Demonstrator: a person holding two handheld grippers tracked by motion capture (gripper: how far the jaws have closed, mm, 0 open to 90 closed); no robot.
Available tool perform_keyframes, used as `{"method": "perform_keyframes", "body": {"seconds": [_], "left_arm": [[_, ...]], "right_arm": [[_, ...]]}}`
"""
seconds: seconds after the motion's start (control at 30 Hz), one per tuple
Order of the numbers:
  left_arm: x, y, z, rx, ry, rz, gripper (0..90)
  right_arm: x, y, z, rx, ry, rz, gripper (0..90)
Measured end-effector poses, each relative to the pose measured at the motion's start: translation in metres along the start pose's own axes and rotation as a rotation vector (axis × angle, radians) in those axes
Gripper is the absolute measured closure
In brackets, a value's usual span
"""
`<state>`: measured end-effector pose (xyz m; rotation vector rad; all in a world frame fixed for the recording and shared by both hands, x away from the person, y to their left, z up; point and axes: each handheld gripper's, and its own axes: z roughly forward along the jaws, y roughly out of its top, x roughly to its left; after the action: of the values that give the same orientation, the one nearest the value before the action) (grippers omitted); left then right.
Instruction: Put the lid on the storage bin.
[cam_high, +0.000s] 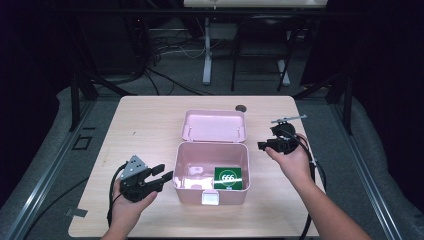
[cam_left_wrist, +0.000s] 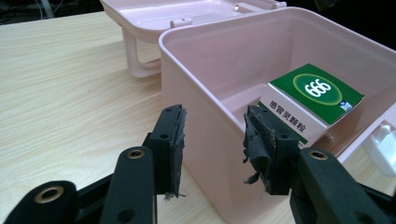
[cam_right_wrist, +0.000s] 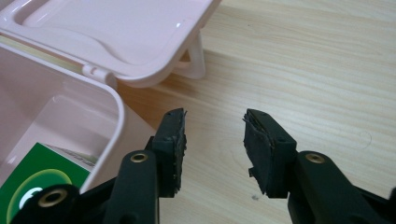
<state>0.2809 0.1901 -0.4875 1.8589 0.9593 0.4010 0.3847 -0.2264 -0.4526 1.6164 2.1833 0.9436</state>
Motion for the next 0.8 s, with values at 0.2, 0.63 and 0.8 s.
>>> {"method": "perform_keyframes", "body": {"seconds": [0.2,0.63,0.8], "left_arm": [[-0.003,0.003,-0.002,-0.008,-0.011,0.006,58.8],[-0.01,0.003,0.002,0.0,-0.052,0.04,66.6],[-0.012,0.002,0.005,0.019,-0.062,0.045,70.3]], "right_arm": [[0.008,0.019,-0.005,0.021,-0.019,-0.018,60.6],[0.006,0.064,-0.006,0.084,-0.005,0.04,66.0],[0.007,0.077,-0.001,0.104,0.0,0.059,67.5]]}}
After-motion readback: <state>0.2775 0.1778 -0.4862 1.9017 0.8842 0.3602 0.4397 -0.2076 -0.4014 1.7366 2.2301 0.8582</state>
